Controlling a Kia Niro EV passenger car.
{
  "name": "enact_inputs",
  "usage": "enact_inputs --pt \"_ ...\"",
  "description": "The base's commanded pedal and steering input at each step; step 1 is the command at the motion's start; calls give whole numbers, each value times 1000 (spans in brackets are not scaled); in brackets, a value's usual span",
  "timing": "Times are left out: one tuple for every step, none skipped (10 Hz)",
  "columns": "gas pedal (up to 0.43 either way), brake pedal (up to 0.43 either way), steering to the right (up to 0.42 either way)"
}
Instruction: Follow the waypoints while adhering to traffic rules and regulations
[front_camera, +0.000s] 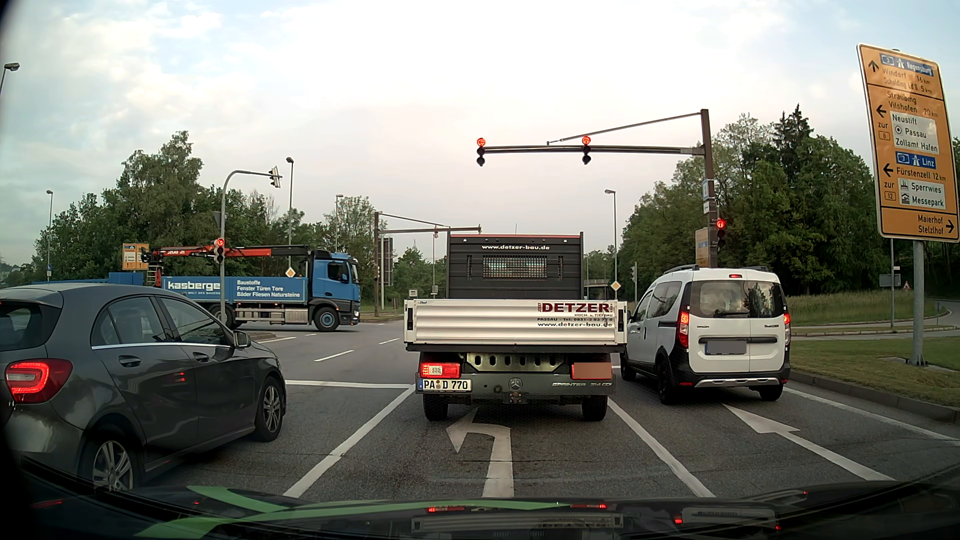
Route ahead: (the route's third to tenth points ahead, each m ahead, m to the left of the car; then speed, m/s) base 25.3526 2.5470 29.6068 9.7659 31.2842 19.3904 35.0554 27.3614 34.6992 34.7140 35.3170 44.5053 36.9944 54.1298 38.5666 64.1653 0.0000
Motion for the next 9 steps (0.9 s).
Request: enact_inputs --pt "0 348 -5" --pt "0 348 -5" --pt "0 348 -5" --pt "0 348 -5" --pt "0 348 -5" --pt "0 348 -5" --pt "0 348 -5" --pt "0 348 -5" --pt "0 348 -5"
